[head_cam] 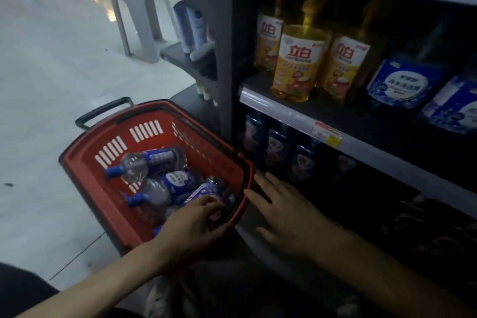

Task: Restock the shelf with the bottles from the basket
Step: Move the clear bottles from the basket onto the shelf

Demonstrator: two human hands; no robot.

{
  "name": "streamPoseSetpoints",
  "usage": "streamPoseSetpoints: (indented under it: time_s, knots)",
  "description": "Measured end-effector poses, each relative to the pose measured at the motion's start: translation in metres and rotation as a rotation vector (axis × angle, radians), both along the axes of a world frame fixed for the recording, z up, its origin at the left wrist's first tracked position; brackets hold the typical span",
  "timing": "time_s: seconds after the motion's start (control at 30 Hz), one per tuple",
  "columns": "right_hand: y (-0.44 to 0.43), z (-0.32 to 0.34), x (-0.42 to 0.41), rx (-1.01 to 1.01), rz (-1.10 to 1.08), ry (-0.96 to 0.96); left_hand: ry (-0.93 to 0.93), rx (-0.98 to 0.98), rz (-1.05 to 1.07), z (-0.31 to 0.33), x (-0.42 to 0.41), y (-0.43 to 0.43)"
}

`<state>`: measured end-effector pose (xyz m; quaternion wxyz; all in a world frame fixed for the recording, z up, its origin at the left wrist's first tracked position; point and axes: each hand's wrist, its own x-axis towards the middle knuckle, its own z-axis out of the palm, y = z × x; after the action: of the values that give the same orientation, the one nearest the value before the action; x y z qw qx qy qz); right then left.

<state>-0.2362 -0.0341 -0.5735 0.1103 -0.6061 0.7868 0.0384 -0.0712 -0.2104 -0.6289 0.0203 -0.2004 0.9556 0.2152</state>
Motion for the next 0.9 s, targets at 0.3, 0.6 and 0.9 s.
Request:
streamPoseSetpoints:
  time_s: [0.3, 0.6, 0.9]
  knots:
    - [-0.015, -0.041, 0.016, 0.098, 0.131, -0.017, -0.117, 0.776, 0.100, -0.015, 0.007, -0.022]
    - [-0.023, -0.055, 0.010, 0.004, 0.144, 0.032, -0.204, 0.933, 0.099, -0.028, 0.014, -0.018]
    - [-0.015, -0.033, 0.002, 0.082, 0.132, 0.002, -0.228, 1.011, 0.100, -0.022, 0.007, -0.004]
